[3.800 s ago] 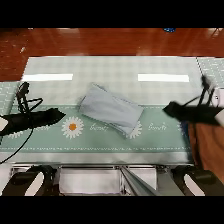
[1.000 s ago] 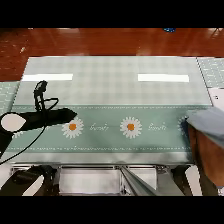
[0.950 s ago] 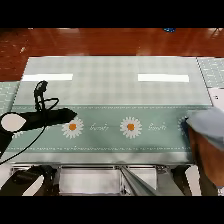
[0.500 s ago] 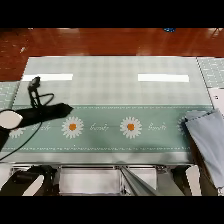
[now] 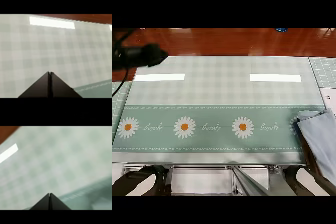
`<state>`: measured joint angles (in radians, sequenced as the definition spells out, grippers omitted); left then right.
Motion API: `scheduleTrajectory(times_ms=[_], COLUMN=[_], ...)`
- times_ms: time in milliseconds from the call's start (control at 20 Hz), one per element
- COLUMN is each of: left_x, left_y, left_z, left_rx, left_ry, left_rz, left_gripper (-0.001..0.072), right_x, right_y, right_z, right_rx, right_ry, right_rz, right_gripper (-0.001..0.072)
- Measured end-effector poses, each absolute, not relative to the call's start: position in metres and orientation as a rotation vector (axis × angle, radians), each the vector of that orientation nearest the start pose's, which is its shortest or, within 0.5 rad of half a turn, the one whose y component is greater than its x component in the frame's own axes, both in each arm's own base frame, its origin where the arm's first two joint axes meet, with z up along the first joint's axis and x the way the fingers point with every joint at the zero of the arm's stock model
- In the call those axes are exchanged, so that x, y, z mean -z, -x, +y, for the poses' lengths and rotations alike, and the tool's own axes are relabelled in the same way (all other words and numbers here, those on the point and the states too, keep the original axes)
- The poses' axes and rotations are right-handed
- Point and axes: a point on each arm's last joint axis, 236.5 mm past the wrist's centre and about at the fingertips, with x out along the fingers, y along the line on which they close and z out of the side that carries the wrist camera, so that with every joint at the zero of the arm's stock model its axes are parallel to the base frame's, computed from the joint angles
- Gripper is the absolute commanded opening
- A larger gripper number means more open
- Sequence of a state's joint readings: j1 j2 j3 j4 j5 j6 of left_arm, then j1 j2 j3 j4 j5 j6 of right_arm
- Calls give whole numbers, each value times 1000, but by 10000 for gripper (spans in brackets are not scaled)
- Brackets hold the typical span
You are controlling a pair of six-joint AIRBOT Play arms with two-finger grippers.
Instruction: Fold the shirts.
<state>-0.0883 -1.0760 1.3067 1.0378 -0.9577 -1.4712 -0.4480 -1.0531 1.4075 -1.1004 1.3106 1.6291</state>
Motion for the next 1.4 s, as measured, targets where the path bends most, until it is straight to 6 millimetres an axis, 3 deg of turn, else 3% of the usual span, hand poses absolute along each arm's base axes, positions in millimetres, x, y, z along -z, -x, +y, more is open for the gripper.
scheduleTrajectory(times_ms=[100,200,350,500,750,1400], left_x=[-192,-157,-104,-80,-68,-65], left_y=[-415,-414,-416,-416,-415,-414], left_z=[-156,-161,-144,-131,-121,-118], left_rx=[447,402,287,226,186,174], left_ry=[248,171,97,70,53,47], left_rz=[781,876,992,1049,1082,1092], left_gripper=[19,20,21,21,21,21], right_x=[-180,-137,-75,-46,-31,-28], right_y=[-402,-413,-415,-415,-414,-413], right_z=[-6,32,54,60,60,59], right_rx=[-50,-80,-41,-5,24,36], right_ry=[-434,-268,-74,8,55,69], right_rz=[903,1024,1190,1263,1298,1306], right_gripper=[25,25,25,25,25,25])
